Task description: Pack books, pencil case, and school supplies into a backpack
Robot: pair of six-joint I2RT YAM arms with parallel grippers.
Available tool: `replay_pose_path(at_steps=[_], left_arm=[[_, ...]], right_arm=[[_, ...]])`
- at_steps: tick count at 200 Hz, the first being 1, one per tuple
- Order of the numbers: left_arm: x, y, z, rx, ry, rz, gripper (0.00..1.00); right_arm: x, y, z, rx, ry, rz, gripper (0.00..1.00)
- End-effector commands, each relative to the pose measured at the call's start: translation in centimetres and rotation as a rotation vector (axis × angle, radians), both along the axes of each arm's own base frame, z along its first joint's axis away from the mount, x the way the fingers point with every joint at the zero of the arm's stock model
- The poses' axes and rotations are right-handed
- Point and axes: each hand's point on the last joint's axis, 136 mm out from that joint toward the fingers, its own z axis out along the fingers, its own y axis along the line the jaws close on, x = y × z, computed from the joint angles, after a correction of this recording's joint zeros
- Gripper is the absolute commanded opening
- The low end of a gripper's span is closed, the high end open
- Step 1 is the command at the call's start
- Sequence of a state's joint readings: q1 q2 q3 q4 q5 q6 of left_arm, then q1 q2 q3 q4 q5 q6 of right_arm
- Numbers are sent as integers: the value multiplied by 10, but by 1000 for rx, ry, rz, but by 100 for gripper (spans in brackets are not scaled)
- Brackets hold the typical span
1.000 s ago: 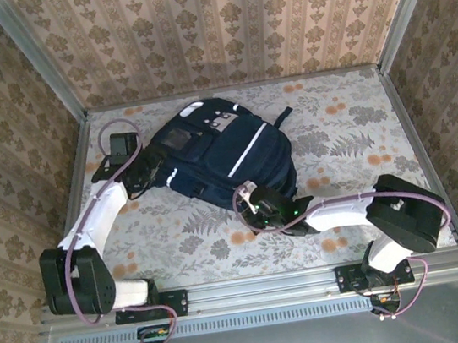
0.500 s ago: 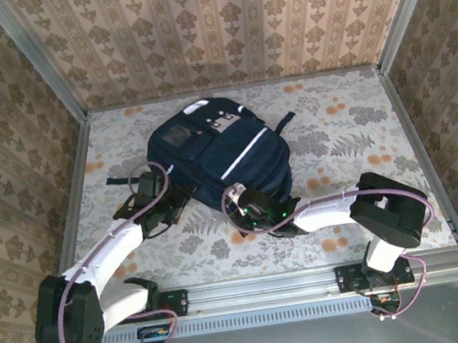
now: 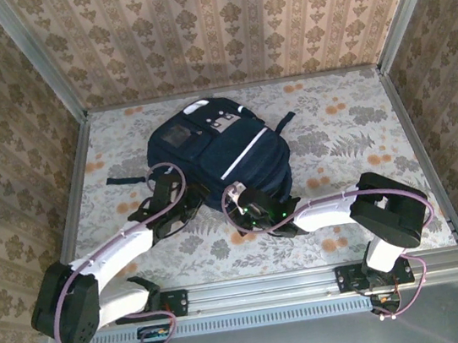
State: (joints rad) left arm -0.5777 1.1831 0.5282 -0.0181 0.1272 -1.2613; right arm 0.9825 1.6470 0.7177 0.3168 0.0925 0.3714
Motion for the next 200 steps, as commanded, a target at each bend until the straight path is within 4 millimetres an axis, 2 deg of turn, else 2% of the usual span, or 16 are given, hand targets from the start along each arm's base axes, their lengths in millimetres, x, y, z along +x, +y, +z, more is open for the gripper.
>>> replay_pose_path(at_steps=[1,41,61,90,151,200], left_arm=[[7,0,-4,17,-19,22,42],[23,-14,-6,54,-35,-23,39],[27,-15,-13,68,-23,-22,23],[29,-4,-16,114,-27,15,0],[34,24,-7,171,-39,83,0],[34,37,-8,175,-30,108,0]], right_arm=[[5,11,14,62,-24,0,0],[4,10,5,39,2,-4,0],[4,6,2,14,10,-19,0],[5,-6,-3,-39,8,-47,0],[-1,-22,-14,-116,43,-60,0],[-7,-36,-10,-141,46,-66,0]])
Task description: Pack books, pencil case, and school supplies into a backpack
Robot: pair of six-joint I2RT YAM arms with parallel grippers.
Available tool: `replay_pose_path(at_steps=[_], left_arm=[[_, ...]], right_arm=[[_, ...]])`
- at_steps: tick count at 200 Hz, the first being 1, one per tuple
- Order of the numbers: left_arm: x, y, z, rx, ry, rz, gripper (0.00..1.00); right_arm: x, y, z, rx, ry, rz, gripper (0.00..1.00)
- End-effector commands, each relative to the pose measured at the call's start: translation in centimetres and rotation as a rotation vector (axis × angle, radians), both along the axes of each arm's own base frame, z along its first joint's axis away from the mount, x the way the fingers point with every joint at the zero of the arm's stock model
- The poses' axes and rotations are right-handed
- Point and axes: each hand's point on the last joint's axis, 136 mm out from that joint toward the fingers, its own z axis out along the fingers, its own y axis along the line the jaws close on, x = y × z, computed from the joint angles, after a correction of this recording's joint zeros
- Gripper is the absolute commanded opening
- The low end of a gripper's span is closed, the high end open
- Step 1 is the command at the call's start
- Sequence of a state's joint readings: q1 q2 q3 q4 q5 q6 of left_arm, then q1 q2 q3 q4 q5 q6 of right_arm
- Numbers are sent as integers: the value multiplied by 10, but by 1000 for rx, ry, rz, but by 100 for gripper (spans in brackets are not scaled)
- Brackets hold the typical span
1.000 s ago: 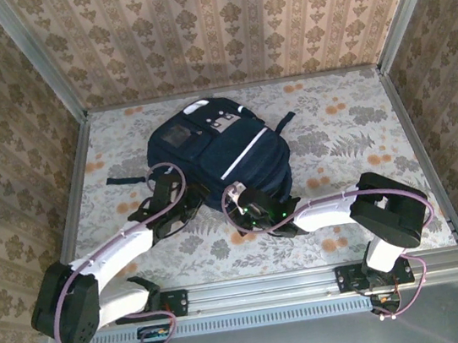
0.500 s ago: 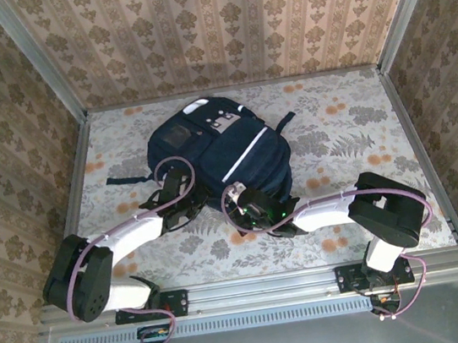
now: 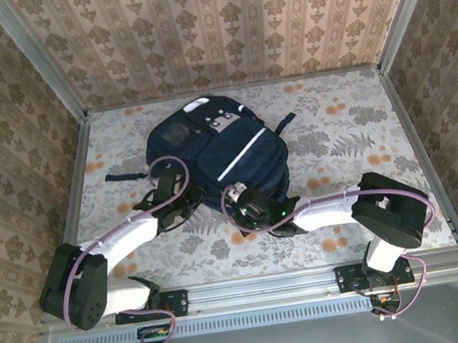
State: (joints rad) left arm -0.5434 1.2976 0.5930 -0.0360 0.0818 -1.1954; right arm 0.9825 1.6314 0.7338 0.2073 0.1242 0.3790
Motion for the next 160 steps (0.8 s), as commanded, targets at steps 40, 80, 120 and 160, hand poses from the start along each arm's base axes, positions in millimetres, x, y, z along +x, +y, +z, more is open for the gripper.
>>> replay_pose_path(at_steps=[40,80,120,160], left_arm=[[14,37,8,84,-49,96,0],[18,58,17,103,-66,134,0],[19,73,21,111,-66,158,0],[17,80,17,131,-38,143,0]], right_arm=[[-9,-37,5,-78,17,-45,0],[-11,-59,-1,-129,57,-81,0],[-12,-79,-7,-164,78,-104,0],[3,-103,-12,-153,87,-171,0]])
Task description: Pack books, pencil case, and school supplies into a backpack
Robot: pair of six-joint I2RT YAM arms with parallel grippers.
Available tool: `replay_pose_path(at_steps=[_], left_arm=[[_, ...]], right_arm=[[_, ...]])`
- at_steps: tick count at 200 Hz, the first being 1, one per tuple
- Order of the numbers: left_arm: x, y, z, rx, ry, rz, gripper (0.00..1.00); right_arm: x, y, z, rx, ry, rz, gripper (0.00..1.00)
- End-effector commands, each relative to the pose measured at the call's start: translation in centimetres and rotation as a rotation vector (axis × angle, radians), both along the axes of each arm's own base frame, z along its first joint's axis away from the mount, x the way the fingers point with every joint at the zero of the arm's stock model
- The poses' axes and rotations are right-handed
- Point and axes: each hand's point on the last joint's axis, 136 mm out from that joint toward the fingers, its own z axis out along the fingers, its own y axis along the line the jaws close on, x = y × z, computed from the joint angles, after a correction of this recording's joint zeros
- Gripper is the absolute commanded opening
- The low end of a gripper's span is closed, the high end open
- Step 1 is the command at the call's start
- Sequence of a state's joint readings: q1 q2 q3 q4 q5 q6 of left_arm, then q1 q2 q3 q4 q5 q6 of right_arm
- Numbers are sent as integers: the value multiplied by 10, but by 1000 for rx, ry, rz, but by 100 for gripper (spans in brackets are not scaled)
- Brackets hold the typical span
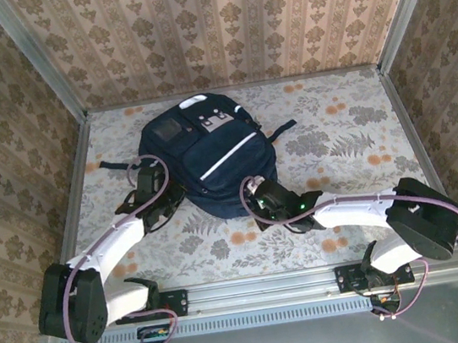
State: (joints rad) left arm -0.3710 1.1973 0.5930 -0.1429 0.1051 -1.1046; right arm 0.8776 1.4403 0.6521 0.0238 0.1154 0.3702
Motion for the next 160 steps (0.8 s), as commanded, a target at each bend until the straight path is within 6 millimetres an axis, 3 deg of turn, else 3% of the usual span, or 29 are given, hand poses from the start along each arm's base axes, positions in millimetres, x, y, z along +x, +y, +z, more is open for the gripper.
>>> replay_pose_path(at_steps=[1,32,73,86,96,110,160], left_arm=[[5,26,3,93,-12,52,0],[6,37,9,129,-3,41,0],[10,67,31,314,36,17,0],[6,74,35,327,50,40,20],[3,74,40,316,45,45,32],[-4,72,43,287,45,45,40],[-38,34,28,76,102,-24,43]], right_arm=[[2,-40,-20,-92,43,-79,0],[10,-28,-13,-33,10,-36,0],[12,34,8,157,-15,154,0],[11,54,12,161,-19,201,0],[8,69,13,141,-23,237,0],[7,84,12,124,-20,268,0],[8,111,11,184,15,272,0]])
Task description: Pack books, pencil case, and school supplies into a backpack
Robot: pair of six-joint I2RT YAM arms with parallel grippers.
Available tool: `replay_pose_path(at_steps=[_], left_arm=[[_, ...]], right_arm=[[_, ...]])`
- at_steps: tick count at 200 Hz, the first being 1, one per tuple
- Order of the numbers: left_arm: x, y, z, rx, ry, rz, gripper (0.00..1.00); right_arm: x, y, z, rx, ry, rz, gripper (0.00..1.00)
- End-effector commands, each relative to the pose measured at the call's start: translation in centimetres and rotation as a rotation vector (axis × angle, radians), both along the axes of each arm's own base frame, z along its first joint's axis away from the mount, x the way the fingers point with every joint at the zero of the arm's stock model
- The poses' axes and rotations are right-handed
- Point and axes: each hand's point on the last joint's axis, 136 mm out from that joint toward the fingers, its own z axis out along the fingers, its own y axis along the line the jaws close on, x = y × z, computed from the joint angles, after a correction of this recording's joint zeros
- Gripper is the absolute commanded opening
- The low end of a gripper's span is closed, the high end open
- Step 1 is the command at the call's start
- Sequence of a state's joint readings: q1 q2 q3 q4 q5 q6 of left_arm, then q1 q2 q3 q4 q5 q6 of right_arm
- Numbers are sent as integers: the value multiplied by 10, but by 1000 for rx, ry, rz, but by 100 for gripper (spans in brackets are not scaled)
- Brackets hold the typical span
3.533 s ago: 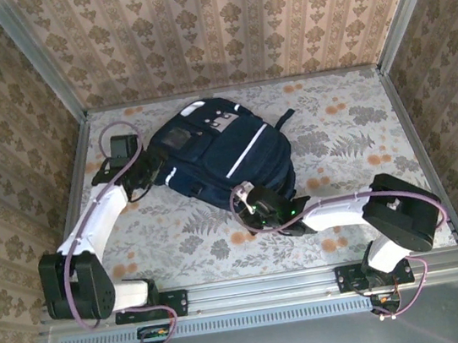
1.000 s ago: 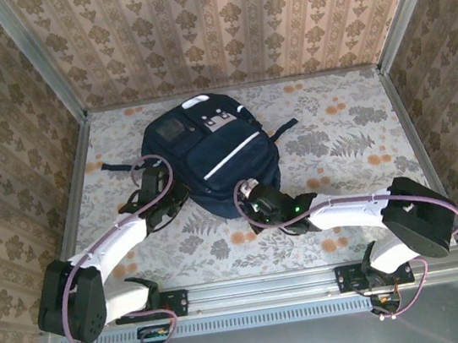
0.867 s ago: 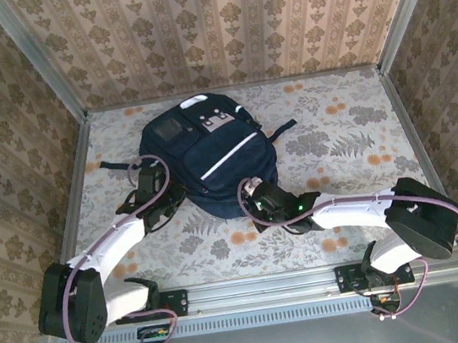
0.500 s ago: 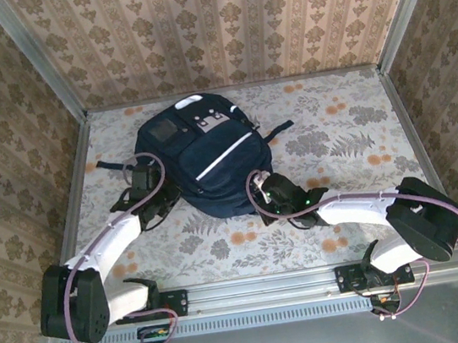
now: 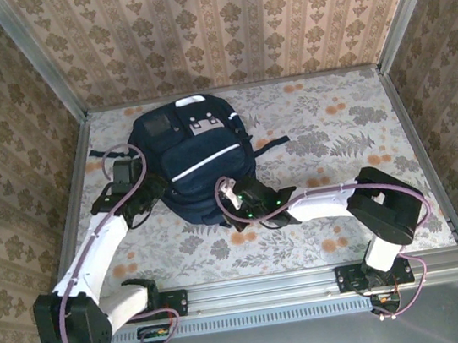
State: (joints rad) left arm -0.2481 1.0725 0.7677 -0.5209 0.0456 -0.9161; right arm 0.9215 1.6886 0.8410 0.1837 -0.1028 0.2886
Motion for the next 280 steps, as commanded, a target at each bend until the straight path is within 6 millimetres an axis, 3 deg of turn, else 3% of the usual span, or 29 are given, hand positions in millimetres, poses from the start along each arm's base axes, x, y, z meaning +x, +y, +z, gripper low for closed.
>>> replay_pose_path(at_steps=[1,40,68,107,143,166,220,280], left_arm=[[-28,-21,-19,-107,96,-33,43],[-46,-50,-28,-189,155,-52,49],[-59,-50,-38,-194,219,7,52],[-56,-45,-46,-173,219,37,53],[-50,-42,-56,-139,220,56,41],[-44,-28,-61,-84,207,85,33],[-32,-5,-61,-58,184,119,11],[-35,13,-65,-50,186,149,6]], right_arm=[[4,19,6,45,5,19,0],[0,37,2,43,19,39,0],[-1,43,0,55,30,37,0],[-4,48,1,67,33,45,0],[-6,47,0,60,32,45,0],[-6,44,-3,39,28,44,0],[-6,20,-20,-88,16,18,0],[-5,-4,-25,-121,5,-17,0]])
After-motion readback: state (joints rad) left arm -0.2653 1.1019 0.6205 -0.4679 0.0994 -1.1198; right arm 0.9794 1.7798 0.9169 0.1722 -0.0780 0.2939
